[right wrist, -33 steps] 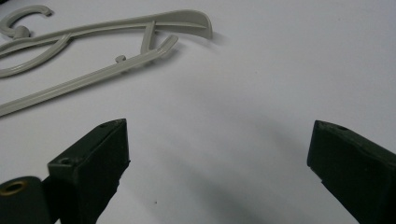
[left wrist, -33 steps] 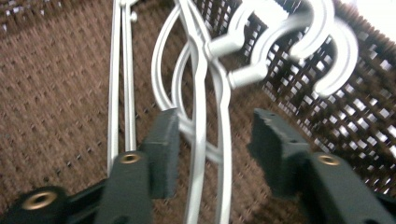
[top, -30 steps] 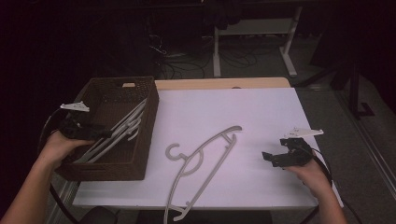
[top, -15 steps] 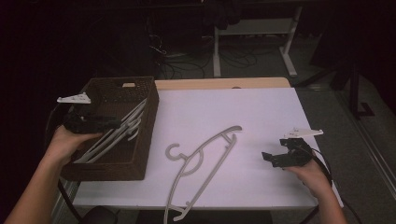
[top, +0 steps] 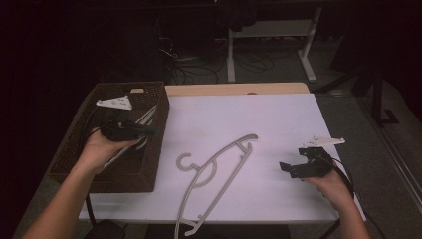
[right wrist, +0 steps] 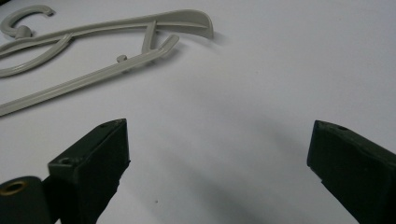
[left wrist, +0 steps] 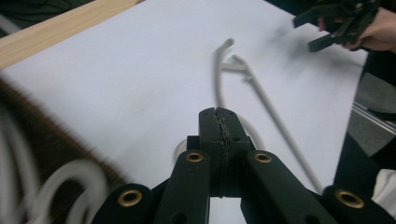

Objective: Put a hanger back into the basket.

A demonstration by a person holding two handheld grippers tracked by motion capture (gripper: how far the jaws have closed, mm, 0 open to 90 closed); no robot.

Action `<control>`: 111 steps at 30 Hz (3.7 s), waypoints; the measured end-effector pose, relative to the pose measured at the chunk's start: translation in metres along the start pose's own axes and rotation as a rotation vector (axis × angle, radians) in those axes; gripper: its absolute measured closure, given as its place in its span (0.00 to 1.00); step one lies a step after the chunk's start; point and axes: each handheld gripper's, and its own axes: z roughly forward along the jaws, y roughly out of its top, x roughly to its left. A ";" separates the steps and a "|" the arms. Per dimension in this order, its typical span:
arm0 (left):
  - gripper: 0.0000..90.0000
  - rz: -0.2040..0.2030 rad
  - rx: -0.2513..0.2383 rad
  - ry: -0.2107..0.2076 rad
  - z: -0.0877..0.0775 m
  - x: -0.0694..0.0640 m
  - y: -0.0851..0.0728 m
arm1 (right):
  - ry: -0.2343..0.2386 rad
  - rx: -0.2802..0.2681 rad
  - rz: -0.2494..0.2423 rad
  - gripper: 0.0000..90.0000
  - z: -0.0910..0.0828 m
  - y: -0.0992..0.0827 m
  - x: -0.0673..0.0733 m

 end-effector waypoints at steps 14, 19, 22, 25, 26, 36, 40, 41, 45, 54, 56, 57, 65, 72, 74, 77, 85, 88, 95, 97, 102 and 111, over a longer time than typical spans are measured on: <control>1.00 0.119 0.056 -0.066 0.084 -0.050 0.030 | 0.006 -0.003 -0.007 0.06 -0.001 0.001 0.000; 1.00 0.144 0.100 -0.057 0.120 -0.058 0.028 | 0.008 -0.004 -0.007 0.06 -0.001 0.001 0.000; 1.00 0.152 0.131 -0.056 0.143 -0.059 0.023 | 0.010 -0.003 -0.007 0.06 -0.001 0.001 0.000; 1.00 0.157 0.164 -0.062 0.165 -0.060 0.019 | 0.011 -0.003 -0.008 0.06 -0.001 0.001 0.000; 1.00 0.155 0.167 -0.065 0.172 -0.060 0.018 | 0.011 -0.003 -0.008 0.06 -0.001 0.001 0.000; 1.00 0.194 0.244 -0.033 0.240 -0.052 0.024 | 0.013 -0.002 -0.011 0.06 0.000 0.001 0.000; 1.00 0.186 0.262 -0.014 0.264 -0.050 0.028 | 0.016 -0.003 -0.010 0.06 0.000 0.001 0.000; 1.00 0.193 0.271 -0.004 0.269 -0.049 0.029 | 0.017 -0.004 -0.010 0.06 0.000 0.001 0.000; 1.00 0.186 0.286 0.025 0.283 -0.044 0.030 | 0.018 -0.010 -0.013 0.06 -0.001 0.002 -0.001; 1.00 0.181 0.267 0.061 0.285 -0.032 0.034 | 0.020 -0.010 -0.013 0.06 -0.001 0.002 -0.001; 1.00 0.183 0.261 0.079 0.286 -0.029 0.035 | 0.020 -0.011 -0.013 0.06 -0.001 0.002 -0.001; 1.00 0.186 0.266 0.092 0.286 -0.027 0.036 | 0.020 -0.010 -0.013 0.06 -0.001 0.002 -0.001; 1.00 0.135 0.257 0.192 0.288 0.008 0.045 | 0.020 -0.004 -0.019 0.06 0.001 0.002 0.000; 1.00 0.090 0.251 0.314 0.284 0.042 0.049 | 0.022 -0.004 -0.016 0.06 0.001 0.002 -0.001; 1.00 0.057 0.234 0.295 0.280 0.048 0.048 | 0.022 -0.003 -0.017 0.06 0.001 0.002 -0.001; 1.00 0.035 0.200 0.253 0.271 0.046 0.048 | 0.023 -0.001 -0.016 0.06 0.001 0.001 -0.001; 1.00 0.022 0.153 0.187 0.236 0.020 0.040 | 0.019 -0.001 -0.014 0.06 0.001 0.001 -0.001; 1.00 0.025 0.141 0.163 0.222 0.007 0.031 | 0.018 -0.001 -0.016 0.06 0.001 0.001 0.000; 1.00 0.040 0.146 0.093 0.195 -0.020 0.007 | 0.011 -0.003 -0.016 0.06 -0.001 0.002 0.001; 1.00 0.055 0.161 0.075 0.191 -0.029 -0.001 | 0.013 -0.003 -0.016 0.06 -0.001 0.002 0.002; 1.00 0.060 0.188 0.026 0.185 -0.043 -0.021 | 0.012 -0.001 -0.014 0.06 0.000 0.002 0.001; 1.00 0.087 0.282 -0.020 0.179 -0.065 -0.056 | 0.012 0.001 -0.021 0.06 0.000 0.002 0.002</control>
